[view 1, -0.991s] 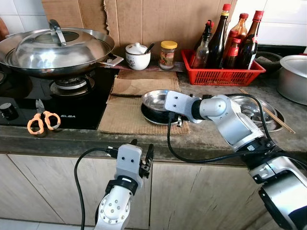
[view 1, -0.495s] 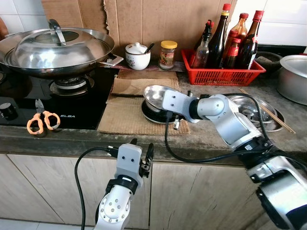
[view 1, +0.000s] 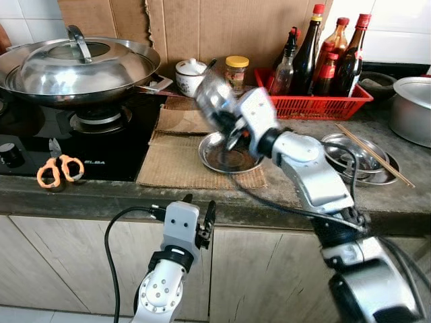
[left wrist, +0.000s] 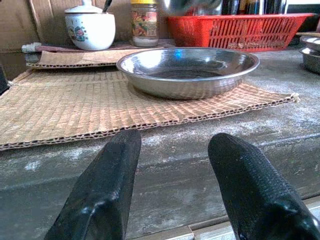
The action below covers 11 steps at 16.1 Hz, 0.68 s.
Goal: Kitchen organization
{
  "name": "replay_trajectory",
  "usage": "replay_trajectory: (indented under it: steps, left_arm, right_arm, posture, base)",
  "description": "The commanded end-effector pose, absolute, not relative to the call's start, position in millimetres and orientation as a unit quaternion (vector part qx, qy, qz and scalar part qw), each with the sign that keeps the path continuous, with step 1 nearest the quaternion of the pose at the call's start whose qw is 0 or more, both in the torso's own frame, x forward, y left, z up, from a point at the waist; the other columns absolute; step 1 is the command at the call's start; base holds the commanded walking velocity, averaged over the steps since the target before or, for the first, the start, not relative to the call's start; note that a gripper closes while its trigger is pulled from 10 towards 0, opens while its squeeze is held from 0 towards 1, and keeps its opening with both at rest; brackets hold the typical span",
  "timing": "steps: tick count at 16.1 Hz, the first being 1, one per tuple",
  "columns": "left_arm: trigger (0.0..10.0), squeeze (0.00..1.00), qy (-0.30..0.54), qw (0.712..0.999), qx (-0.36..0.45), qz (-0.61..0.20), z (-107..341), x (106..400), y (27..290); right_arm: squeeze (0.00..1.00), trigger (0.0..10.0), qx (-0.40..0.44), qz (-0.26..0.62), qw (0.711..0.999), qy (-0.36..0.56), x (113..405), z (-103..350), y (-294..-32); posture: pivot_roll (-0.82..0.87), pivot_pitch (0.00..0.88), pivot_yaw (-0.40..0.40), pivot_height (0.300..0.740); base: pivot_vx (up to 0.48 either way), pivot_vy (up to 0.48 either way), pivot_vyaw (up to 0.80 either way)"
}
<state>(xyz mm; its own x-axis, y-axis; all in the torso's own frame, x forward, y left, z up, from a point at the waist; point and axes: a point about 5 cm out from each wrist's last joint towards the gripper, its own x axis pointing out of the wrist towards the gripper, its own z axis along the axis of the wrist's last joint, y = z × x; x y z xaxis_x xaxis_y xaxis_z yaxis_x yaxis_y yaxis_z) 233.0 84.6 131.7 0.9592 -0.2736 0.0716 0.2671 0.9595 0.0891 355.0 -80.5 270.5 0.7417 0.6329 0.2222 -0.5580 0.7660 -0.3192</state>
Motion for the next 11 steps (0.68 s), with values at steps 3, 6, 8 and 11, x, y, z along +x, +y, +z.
replay_trajectory:
  steps: [3, 6, 8, 11]
  left_arm:
    - [10.0, 0.00, -0.056, 0.989, 0.047, -0.131, 133, 236, 87]
    - [10.0, 0.00, -0.078, 0.989, 0.032, -0.122, 143, 236, 88]
    - [10.0, 0.00, -0.072, 0.990, 0.029, -0.119, 144, 237, 90]
    - [10.0, 0.00, -0.074, 0.990, 0.026, -0.117, 145, 239, 92]
  right_arm:
    - [0.00, 0.0, -0.025, 0.238, 0.940, -0.241, 346, 290, -100]
    - [0.00, 0.0, 0.052, 0.184, 0.945, -0.267, 319, 277, -104]
    - [0.00, 0.0, 0.063, 0.173, 0.945, -0.271, 314, 275, -104]
    - [0.00, 0.0, 0.078, 0.153, 0.949, -0.264, 308, 269, -105]
  posture:
    - [0.07, 0.000, -0.053, 0.740]
    - [0.07, 0.000, -0.047, 0.740]
    - [0.07, 0.000, -0.045, 0.740]
    - [0.08, 0.000, -0.038, 0.740]
  base:
    - [0.000, 0.000, 0.00]
    - [0.000, 0.000, 0.00]
    - [0.000, 0.000, -0.22]
    - [0.000, 0.000, -0.79]
